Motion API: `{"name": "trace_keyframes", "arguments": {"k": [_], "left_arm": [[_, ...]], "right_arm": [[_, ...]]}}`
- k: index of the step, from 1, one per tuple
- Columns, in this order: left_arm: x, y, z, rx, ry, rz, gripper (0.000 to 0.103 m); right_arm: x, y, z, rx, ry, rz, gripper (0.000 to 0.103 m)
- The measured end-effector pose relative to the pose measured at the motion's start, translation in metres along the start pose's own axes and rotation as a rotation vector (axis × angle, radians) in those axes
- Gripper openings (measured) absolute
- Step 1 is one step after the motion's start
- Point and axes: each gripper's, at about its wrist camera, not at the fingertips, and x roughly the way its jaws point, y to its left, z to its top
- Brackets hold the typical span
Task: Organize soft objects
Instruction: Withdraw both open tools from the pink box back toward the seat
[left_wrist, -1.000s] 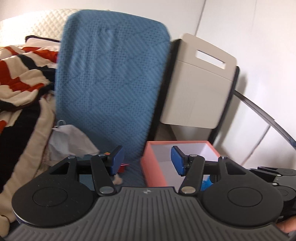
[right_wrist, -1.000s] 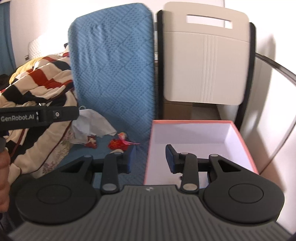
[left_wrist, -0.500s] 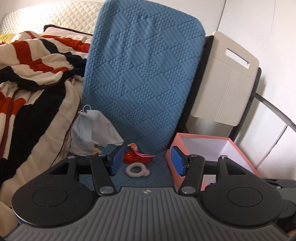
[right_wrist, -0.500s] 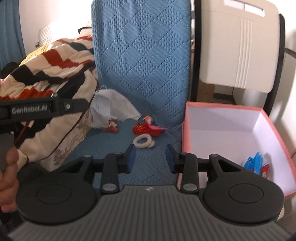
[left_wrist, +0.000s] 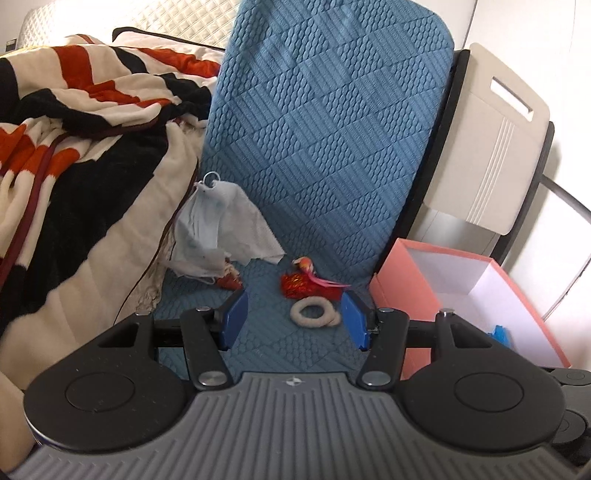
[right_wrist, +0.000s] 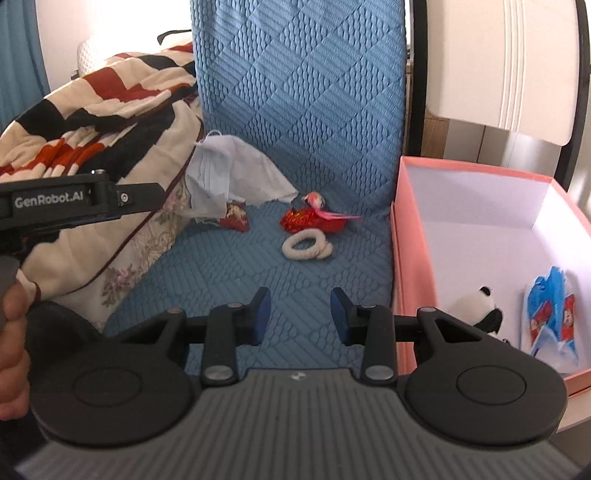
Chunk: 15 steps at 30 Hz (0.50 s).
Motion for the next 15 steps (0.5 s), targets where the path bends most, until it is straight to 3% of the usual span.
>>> {"name": "trace_keyframes", "arguments": {"k": [15], "left_arm": [[0.012, 0.009, -0.022, 0.058, 0.041, 0.083, 0.062]], "right_arm": [[0.025, 0.005, -0.013, 0.031, 0.029, -0.008, 0.039]]}}
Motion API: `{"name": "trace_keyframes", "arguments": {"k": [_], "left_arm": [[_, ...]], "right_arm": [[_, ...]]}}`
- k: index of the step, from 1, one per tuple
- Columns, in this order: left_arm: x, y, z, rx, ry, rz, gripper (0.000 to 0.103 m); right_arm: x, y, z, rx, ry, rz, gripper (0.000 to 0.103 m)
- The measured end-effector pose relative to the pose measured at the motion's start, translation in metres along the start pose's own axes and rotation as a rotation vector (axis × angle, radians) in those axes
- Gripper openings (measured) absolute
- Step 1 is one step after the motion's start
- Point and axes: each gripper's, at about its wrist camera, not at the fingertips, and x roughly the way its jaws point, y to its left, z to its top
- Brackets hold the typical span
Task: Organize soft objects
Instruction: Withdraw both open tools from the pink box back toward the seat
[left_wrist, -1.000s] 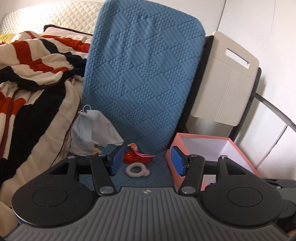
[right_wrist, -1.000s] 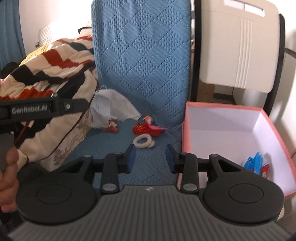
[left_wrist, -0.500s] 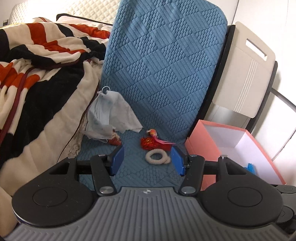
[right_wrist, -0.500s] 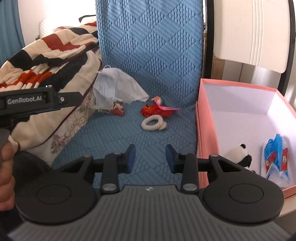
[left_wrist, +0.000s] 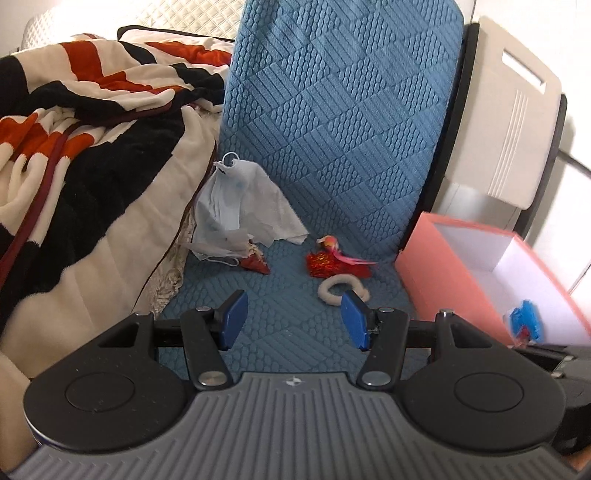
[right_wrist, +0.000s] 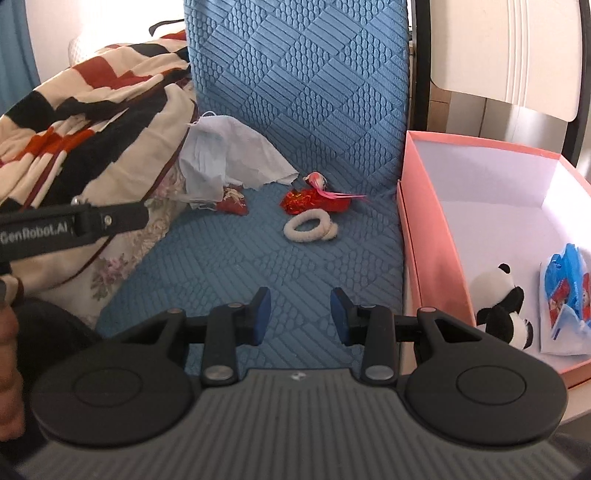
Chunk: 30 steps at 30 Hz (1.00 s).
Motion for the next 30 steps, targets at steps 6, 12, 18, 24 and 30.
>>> {"name": "trace_keyframes", "arguments": {"k": [6, 12, 18, 24, 30], "left_arm": [[0.011, -0.008, -0.007, 0.038, 0.000, 0.056, 0.062], [0.023, -0.004, -0.007, 0.029, -0.012, 0.076, 0.062], [0.040, 0.001, -0.007, 0.032, -0.006, 0.094, 0.062], [0.056, -0.002, -0.006, 0.079, 0.002, 0.133, 0.062], [0.073, -0.005, -0.005, 0.127, -0.001, 0.178, 0.062]], "right_arm": [[0.009, -0.001, 0.004, 0.033, 0.005, 0.018, 0.039], [0.022, 0.004, 0.013, 0.056, 0.020, 0.010, 0.039], [0.035, 0.006, 0.022, 0.022, 0.002, -0.001, 0.039], [0.051, 0.003, 0.030, -0.002, -0.004, 0.000, 0.039], [0.067, 0.004, 0.034, -0.024, 0.005, 0.019, 0.039]]}}
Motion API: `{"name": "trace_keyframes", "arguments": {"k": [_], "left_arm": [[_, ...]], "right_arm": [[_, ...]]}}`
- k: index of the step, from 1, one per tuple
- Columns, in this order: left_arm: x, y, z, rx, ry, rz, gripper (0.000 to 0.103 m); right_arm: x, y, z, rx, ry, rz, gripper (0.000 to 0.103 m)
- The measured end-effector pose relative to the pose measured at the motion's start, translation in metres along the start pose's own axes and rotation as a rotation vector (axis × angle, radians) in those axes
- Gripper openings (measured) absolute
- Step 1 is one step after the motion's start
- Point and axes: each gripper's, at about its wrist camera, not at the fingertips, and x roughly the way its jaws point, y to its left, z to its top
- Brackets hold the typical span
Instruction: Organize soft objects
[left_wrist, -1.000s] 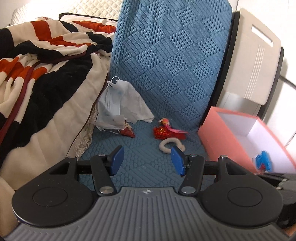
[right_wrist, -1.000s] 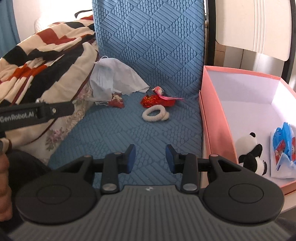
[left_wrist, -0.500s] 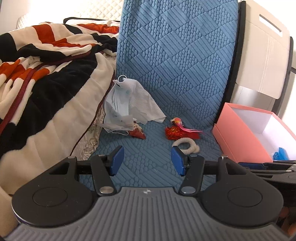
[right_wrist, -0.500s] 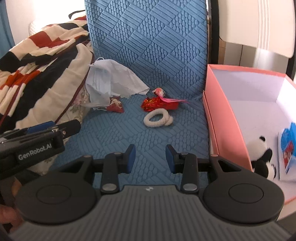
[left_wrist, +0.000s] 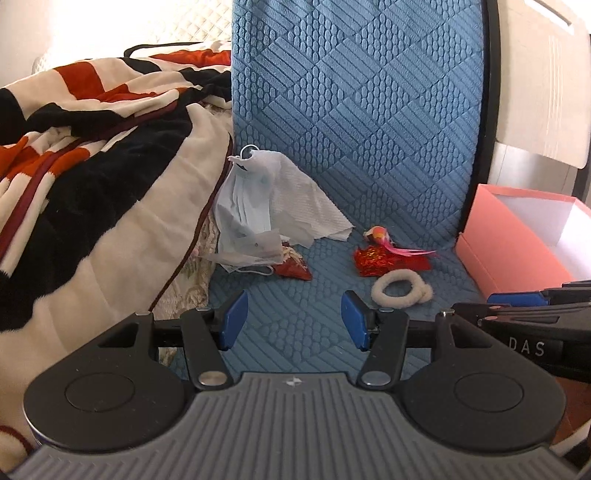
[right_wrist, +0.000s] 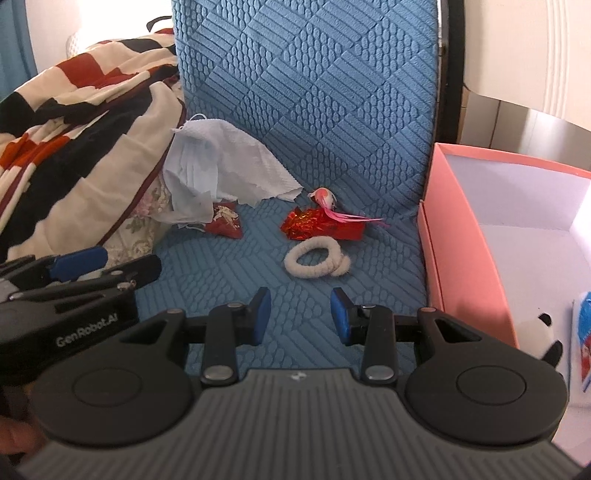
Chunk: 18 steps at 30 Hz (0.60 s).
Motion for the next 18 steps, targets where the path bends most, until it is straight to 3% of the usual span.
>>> {"name": "trace_keyframes", "arguments": {"k": [18], "left_arm": [[0.050, 0.003, 0.013, 0.080, 0.017, 0.102, 0.062]], "right_arm": [[0.043, -0.006, 0.013, -0.012, 0.047, 0.034, 0.039]]}}
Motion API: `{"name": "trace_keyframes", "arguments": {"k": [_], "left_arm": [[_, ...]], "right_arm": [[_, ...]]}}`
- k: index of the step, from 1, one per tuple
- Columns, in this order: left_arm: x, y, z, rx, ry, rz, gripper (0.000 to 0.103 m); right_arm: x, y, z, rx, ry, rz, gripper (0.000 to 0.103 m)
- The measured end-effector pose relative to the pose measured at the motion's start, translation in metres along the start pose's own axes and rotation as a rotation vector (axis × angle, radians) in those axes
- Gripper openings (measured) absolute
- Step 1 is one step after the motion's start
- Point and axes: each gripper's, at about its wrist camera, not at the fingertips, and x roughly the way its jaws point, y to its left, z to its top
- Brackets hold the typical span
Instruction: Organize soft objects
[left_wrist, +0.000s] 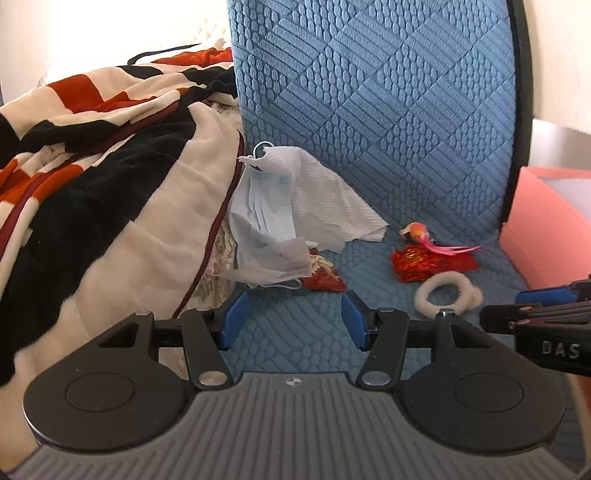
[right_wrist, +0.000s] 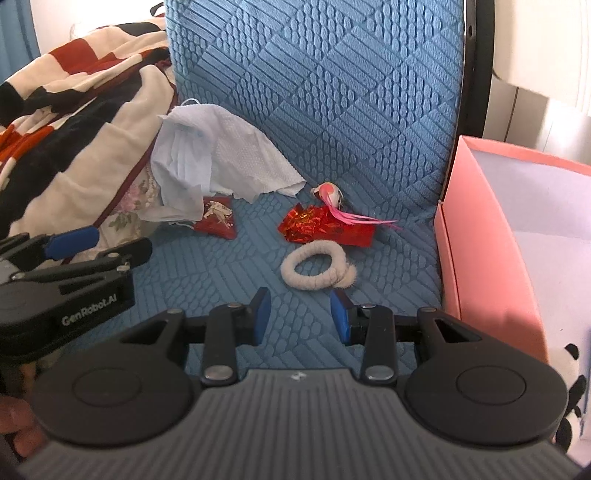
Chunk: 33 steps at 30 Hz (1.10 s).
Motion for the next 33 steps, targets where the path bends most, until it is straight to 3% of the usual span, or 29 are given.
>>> {"name": "trace_keyframes", "arguments": {"k": [13, 20, 27, 32, 33], "left_arm": [[0.043, 0.006, 0.007, 0.028, 0.062, 0.054, 0.062], [0.062, 0.007, 0.005, 0.079, 0.080, 0.127, 0.062], [0.077, 0.001, 0.003, 0.143, 0.084, 0.170, 0.062], [0.077, -0.004, 0.003, 0.195, 0.044, 0.211, 0.063], [0.076, -0.005, 0.003, 0.206, 0.039, 0.214, 0.063]], "right_arm": [[0.038, -0.005, 0.013, -0.035, 0.049, -0.005, 0.039], [0.056, -0.004, 0.017, -0.035, 0.079, 0.021, 0.039], [0.071, -0.005, 0.020, -0.034, 0.109, 0.022, 0.039], [0.078, -0.009, 0.024, -0.038, 0.113, 0.008, 0.039], [0.079, -0.010, 0.025, -0.038, 0.114, 0.006, 0.043]]}}
